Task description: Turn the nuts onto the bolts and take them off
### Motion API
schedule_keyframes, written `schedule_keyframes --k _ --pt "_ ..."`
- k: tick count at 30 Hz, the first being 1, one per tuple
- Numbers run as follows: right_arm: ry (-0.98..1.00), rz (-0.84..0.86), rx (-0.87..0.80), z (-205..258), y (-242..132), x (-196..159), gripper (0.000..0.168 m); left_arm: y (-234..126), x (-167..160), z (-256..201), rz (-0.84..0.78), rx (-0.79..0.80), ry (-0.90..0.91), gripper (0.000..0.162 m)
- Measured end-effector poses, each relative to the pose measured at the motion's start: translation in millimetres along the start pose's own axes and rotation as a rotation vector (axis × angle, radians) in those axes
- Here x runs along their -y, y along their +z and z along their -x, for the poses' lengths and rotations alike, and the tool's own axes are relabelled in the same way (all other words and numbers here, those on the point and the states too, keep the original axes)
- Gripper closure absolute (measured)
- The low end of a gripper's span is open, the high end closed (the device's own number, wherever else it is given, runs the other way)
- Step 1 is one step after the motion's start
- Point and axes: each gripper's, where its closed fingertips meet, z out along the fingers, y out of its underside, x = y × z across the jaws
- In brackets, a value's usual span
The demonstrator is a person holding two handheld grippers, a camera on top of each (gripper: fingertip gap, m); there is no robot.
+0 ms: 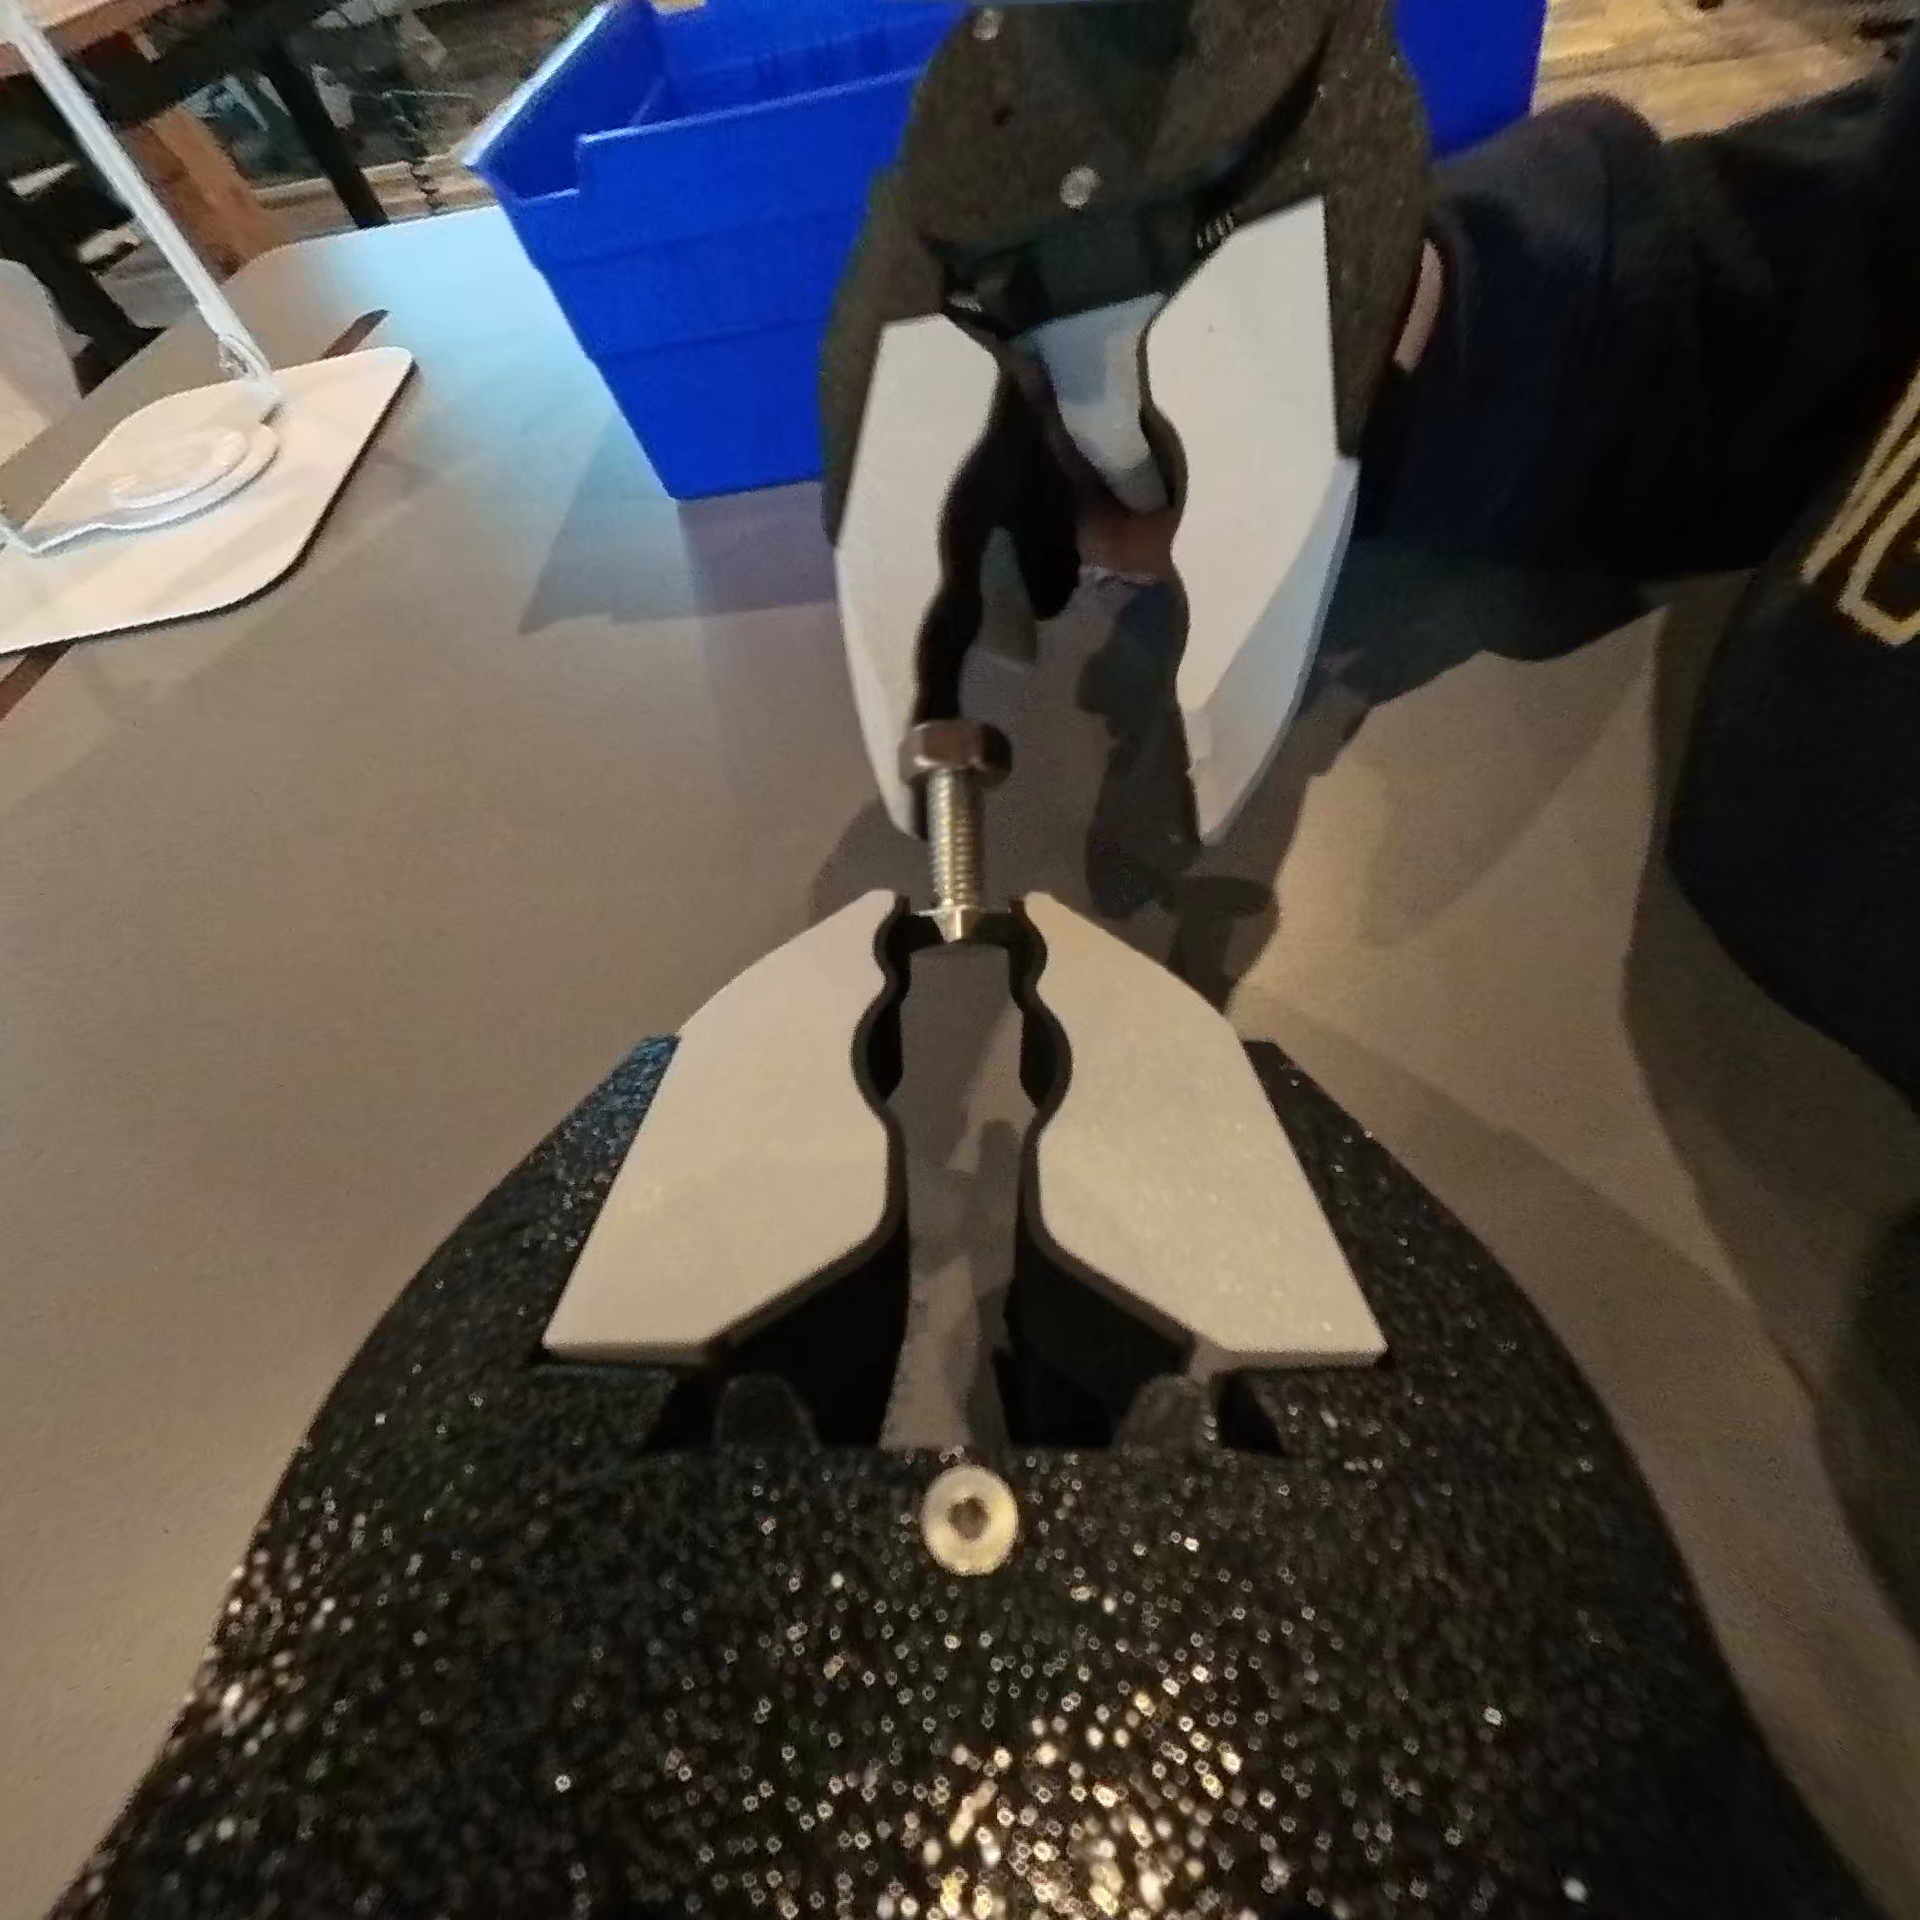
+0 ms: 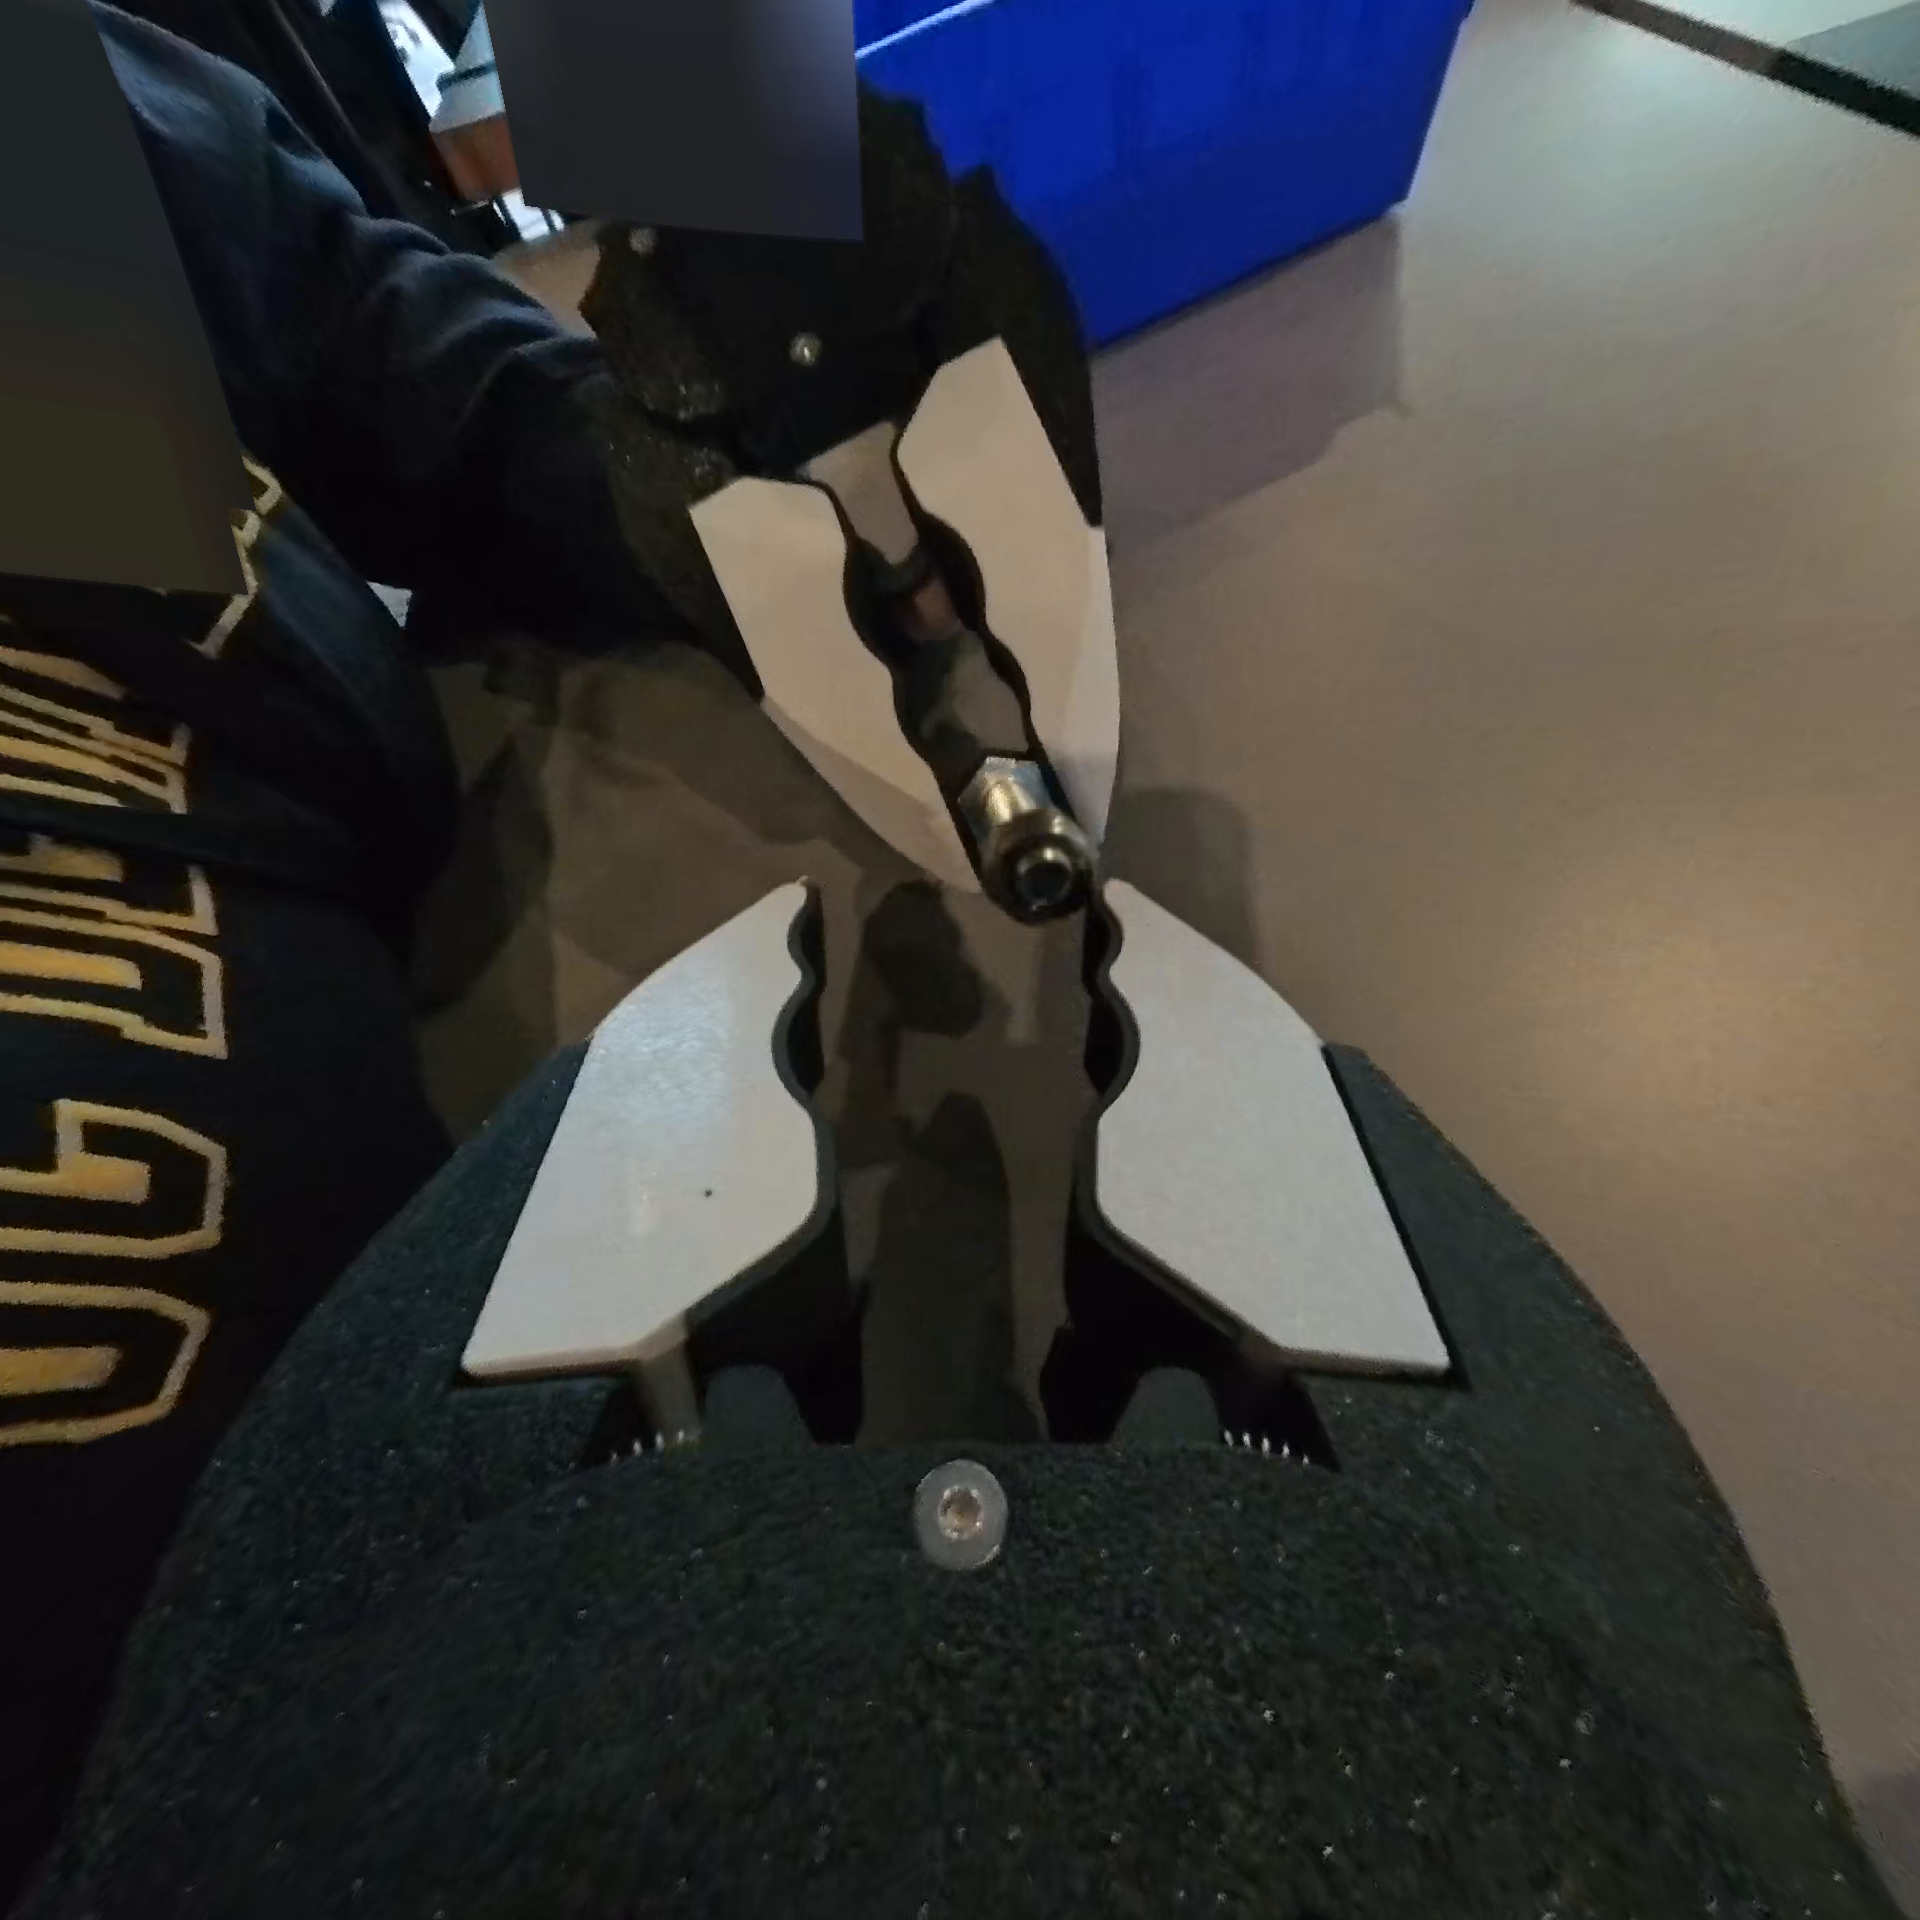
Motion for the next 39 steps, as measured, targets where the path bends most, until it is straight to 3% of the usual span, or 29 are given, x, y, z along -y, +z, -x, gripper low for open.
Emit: schedule_keyframes --k 7,16,30,36,39 --pt "-0.077 -0.066 0.013 8.5 -1.6 11.4 0.112 2.8 -3.2 -3.0 0.027 -0.001 0.032 0.145" --pt "-0.044 -0.018 0.083 15.2 -3.9 4.2 0.138 -0.9 0.9 6.6 -0.012 0.037 -0.023 0.145" --pt "-0.064 -0.054 0.003 5.7 -0.8 9.1 0.109 2.9 -2.7 -1.7 0.022 -0.004 0.017 0.144" --pt "-0.119 -0.061 -0.006 8.8 -0.9 11.3 0.105 2.5 -2.0 -1.4 0.017 -0.003 0.014 0.145" --pt "-0.128 -0.082 0.02 13.8 -1.6 14.7 0.111 3.9 -3.8 -0.4 0.033 0.007 0.015 0.144"
